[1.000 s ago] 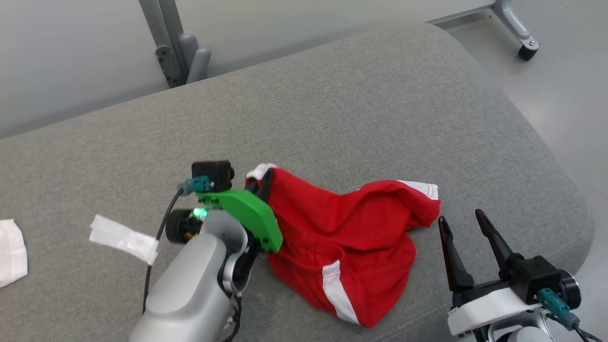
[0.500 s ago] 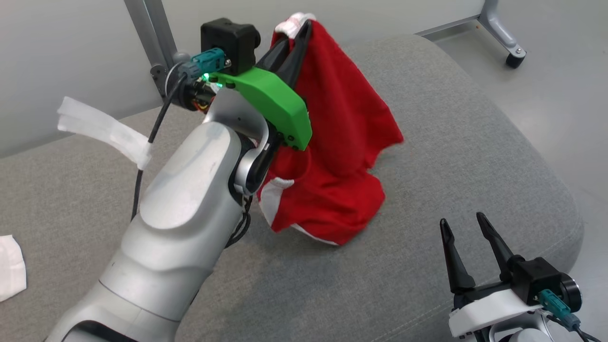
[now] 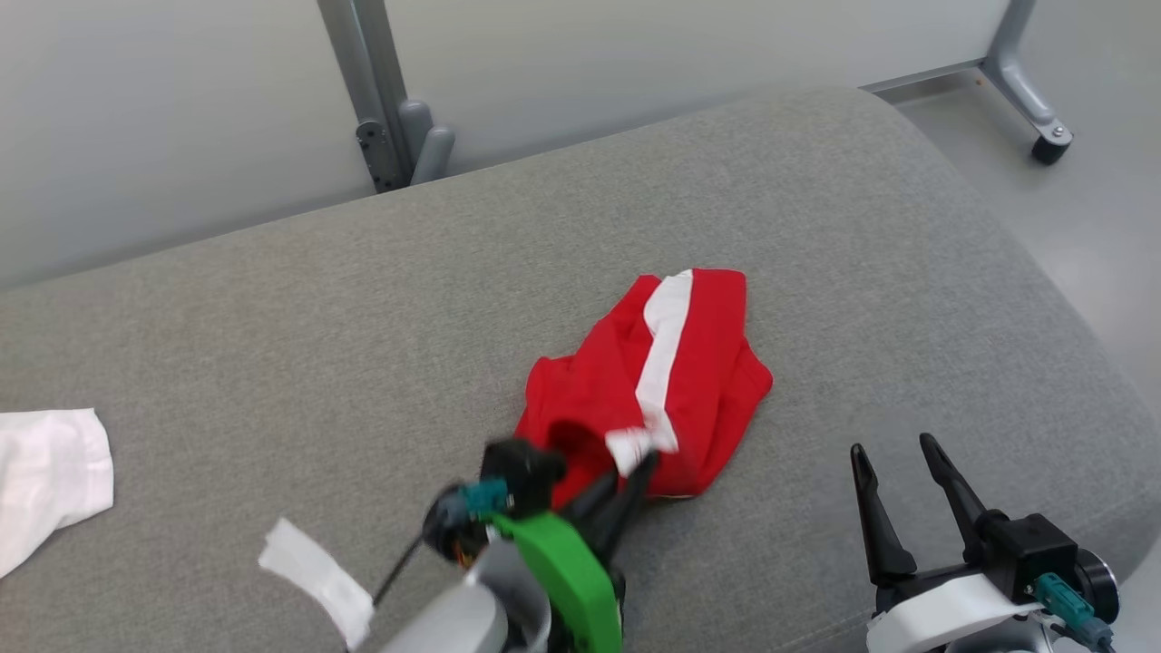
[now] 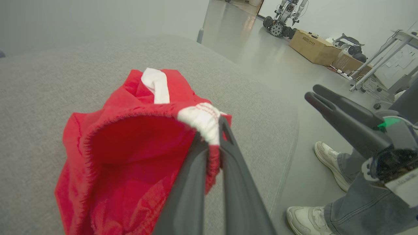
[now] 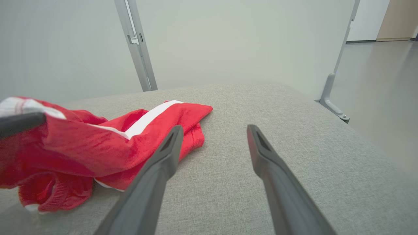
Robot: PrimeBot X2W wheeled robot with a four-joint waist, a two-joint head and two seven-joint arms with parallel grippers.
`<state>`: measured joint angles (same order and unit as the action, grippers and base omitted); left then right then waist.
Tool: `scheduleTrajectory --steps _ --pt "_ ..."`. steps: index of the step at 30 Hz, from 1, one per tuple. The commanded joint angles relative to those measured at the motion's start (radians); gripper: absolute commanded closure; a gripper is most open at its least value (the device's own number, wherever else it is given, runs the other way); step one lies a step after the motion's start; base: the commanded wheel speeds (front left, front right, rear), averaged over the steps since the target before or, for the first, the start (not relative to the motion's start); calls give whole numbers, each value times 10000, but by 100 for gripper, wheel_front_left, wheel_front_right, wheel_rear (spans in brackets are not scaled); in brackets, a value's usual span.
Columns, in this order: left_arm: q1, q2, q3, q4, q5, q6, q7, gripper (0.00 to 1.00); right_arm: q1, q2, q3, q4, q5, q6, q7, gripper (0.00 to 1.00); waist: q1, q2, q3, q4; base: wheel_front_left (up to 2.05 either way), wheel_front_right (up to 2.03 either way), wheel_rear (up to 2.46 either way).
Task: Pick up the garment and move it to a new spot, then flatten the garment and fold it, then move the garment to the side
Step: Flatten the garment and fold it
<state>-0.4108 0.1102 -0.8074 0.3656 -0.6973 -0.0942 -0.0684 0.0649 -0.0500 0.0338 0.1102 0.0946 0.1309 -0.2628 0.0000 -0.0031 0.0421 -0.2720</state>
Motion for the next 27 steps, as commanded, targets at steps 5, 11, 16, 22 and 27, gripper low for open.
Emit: scheduleTrajectory --steps 5,11,16,22,27 --pt "1808 542 -562 554 -471 -255 -427 100 19 -14 -29 103 -138 -3 -30 0 0 31 -20 813 0 0 0" --pt "2233 910 -17 1494 -1009 -325 -1525 100 49 -19 1 198 -257 -3 -30 0 0 31 -70 1383 0 0 0" --pt "2181 1170 405 1923 -1187 -365 -1903 100 187 -25 54 321 -293 -3 -30 0 0 31 -177 1669 0 0 0" --pt "2248 1672 411 1308 -1602 -368 -1968 98 283 -66 81 483 -325 -3 -30 0 0 31 -260 1930 0 0 0" --pt "2486 1944 908 1012 -1381 -371 -1970 68 291 -89 143 577 -335 -3 -30 0 0 31 -302 2011 0 0 0"
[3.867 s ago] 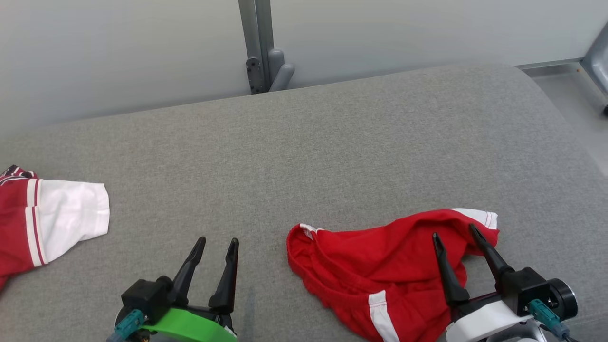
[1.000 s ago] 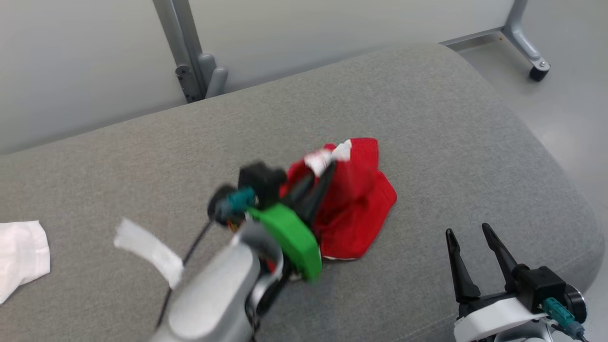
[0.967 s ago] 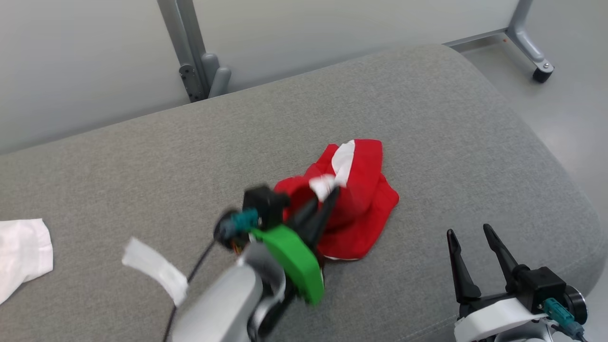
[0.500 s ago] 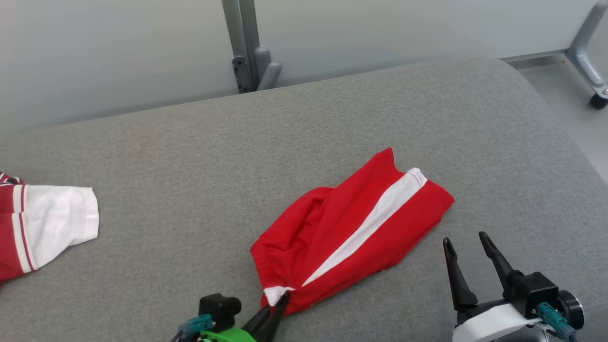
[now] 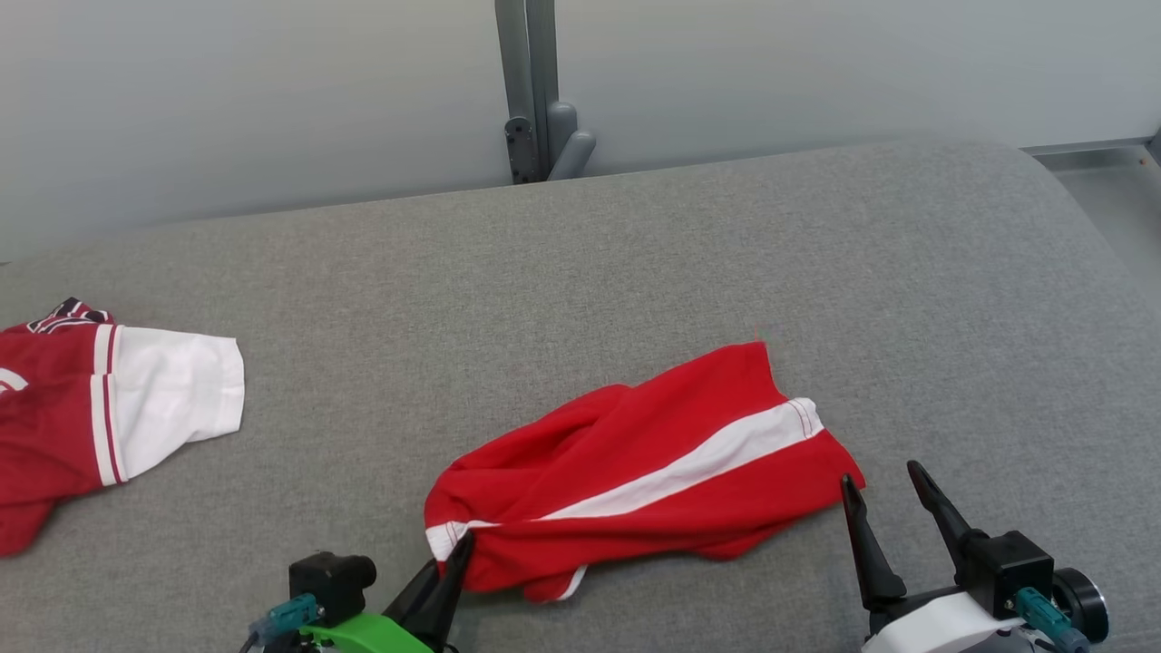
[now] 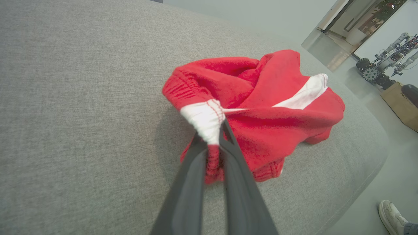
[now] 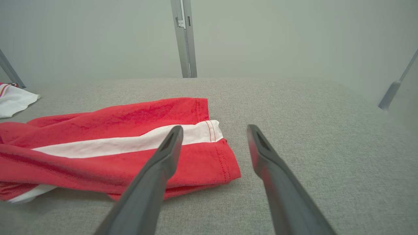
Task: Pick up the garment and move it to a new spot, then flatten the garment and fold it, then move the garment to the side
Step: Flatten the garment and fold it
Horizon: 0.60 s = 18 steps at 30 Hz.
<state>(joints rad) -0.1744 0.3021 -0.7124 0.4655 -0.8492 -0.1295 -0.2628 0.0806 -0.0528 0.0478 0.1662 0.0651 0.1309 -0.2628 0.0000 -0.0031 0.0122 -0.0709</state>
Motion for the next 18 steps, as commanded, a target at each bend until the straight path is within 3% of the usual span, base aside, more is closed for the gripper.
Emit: scheduleTrajectory --steps 1,3,4,11,18 --pt "159 7 4 -26 151 -18 -24 64 136 -63 11 22 -43 -3 -30 0 0 31 -4 6 0 0 0" --pt "284 35 -16 -139 55 -17 -27 37 139 -68 26 36 -53 -3 -30 0 0 31 -3 19 0 0 0" --pt "330 44 -51 -167 -13 -18 -27 0 148 -72 28 42 -56 -3 -30 0 0 31 -8 19 0 0 0" --pt "525 254 0 -267 -241 -18 -28 0 167 -160 -21 -79 -131 -3 -32 0 0 31 -77 23 0 0 0" --pt "1552 -43 2255 -1244 1245 104 -15 0 49 -354 -278 -503 -254 -3 -30 0 0 31 -158 -8 0 0 0"
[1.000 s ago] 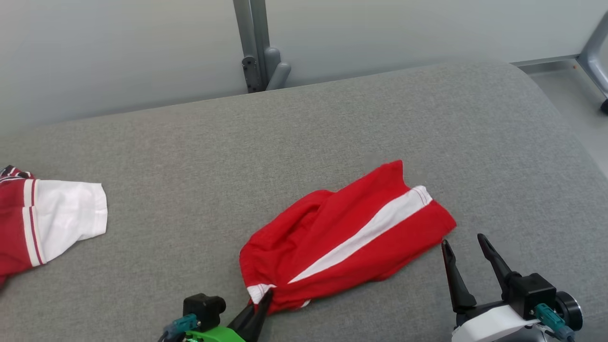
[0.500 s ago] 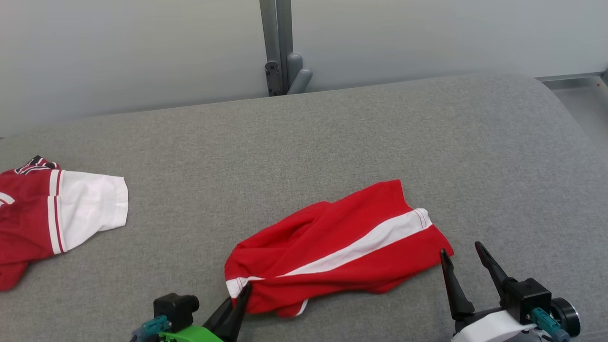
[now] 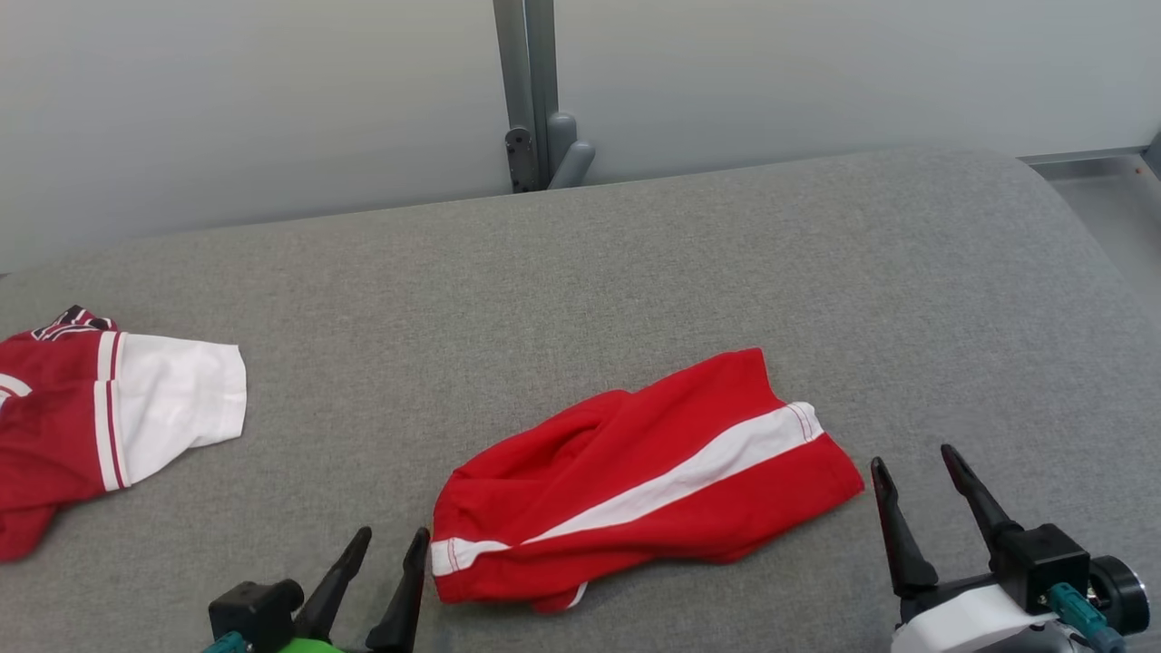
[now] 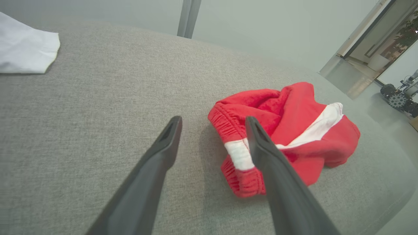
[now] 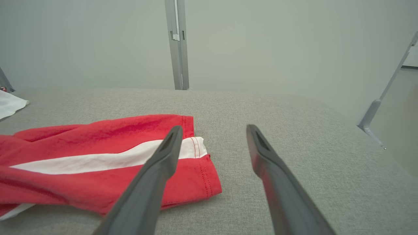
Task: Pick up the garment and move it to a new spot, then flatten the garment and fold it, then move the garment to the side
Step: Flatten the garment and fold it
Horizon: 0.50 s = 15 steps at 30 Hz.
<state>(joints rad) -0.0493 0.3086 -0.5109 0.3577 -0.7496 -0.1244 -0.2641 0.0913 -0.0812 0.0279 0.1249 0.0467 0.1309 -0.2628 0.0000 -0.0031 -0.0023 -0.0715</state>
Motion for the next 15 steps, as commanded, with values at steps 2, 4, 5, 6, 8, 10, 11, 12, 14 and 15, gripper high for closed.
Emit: scheduleTrajectory --steps 2,4,5,6,8,10,11,12,14,15 --pt "700 -300 972 -600 947 203 -3 0 -27 -77 -210 -245 -105 -3 -32 0 0 31 -34 45 0 0 0" --pt "1089 -662 1766 -1093 1618 288 -3 0 66 -67 -428 -400 -123 -3 -30 0 0 31 -55 139 0 0 0" --pt "1262 -829 2084 -1323 1953 274 -4 0 127 -57 -498 -450 -136 -3 -32 0 0 31 -73 195 0 0 0" --pt "1446 -1010 2450 -1578 2321 266 -4 0 168 -41 -572 -504 -154 -3 -30 0 0 31 -91 230 0 0 0" --pt "1808 -1386 3046 -1980 3003 224 -4 0 250 -20 -673 -565 -171 -3 -32 0 0 31 -131 289 0 0 0" --pt "2136 -1729 3488 -2225 3580 166 -2 0 335 -2 -744 -589 -188 -3 -30 0 0 31 -155 365 0 0 0" --pt "2254 -1853 3676 -2331 3788 106 -2 0 347 9 -801 -596 -188 -3 -30 0 0 31 -159 393 0 0 0" --pt "2341 -1947 3826 -2403 3984 90 -2 0 362 27 -861 -597 -203 -3 -30 0 0 31 -154 422 0 0 0" --pt "2500 -2123 4036 -2420 4307 16 -4 0 446 78 -973 -583 -252 -3 -30 0 0 31 -124 506 0 0 0" --pt "2537 -2175 4125 -2394 4395 -1 -4 0 490 108 -968 -540 -271 -3 -30 0 0 31 -101 542 0 0 0"
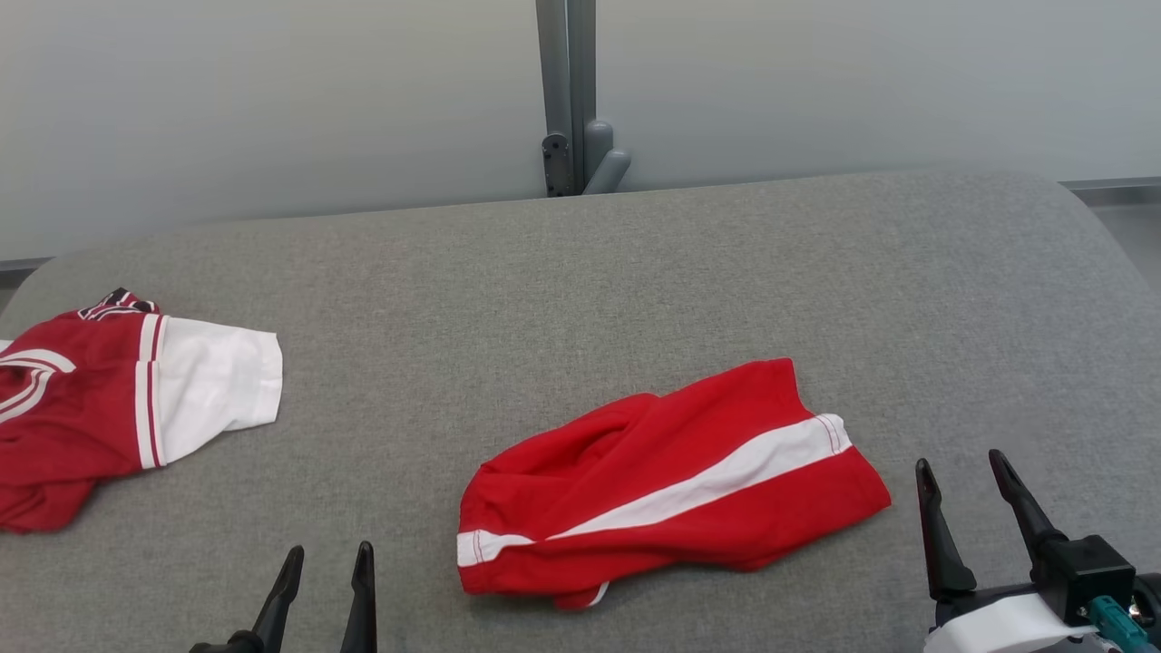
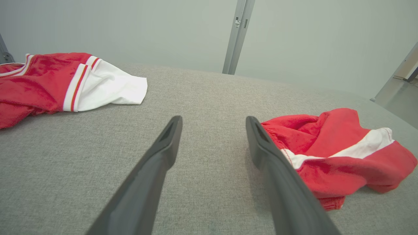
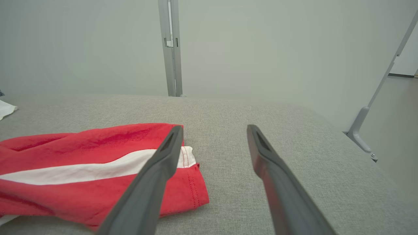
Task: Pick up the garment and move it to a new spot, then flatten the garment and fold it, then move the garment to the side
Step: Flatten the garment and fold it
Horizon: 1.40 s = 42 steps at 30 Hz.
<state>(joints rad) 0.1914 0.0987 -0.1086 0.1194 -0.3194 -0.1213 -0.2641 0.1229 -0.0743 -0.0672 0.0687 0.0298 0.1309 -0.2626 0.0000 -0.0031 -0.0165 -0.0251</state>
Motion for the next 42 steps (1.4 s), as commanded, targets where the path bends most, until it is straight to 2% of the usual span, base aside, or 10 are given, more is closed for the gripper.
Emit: scheduleTrajectory --steps 1,13,18,19,21,26,33,42 --pt "145 -105 191 9 169 -64 -4 0 190 59 -10 80 -104 -3 -32 0 0 31 70 110 0 0 0" --pt "-50 -249 80 134 136 -102 -4 0 -148 100 226 512 47 -3 -34 0 0 31 264 258 0 0 0" --pt "-341 -98 -811 760 -601 -104 -3 0 -1067 -216 469 1495 61 -3 -32 0 0 31 483 163 0 0 0" --pt "-579 96 -1210 1158 -995 -94 1 0 -1565 -456 738 2266 36 -3 -25 0 0 31 559 153 0 0 0" --pt "-834 128 -1562 1452 -1389 -90 140 0 -2194 -713 1190 3050 133 -3 199 0 0 31 616 145 0 0 0" --pt "-1432 317 -2182 1852 -2307 -89 878 0 -3425 -1307 2497 4432 770 -8 882 0 0 31 697 243 0 0 0" --pt "-1893 429 -2647 2164 -2867 -89 1315 0 -4367 -1745 3491 5397 1805 -8 1098 0 0 31 778 393 0 0 0" --pt "-2206 604 -3196 2068 -3540 -90 1456 0 -4985 -2160 4284 5937 3170 -8 1393 0 0 31 1025 496 0 0 0"
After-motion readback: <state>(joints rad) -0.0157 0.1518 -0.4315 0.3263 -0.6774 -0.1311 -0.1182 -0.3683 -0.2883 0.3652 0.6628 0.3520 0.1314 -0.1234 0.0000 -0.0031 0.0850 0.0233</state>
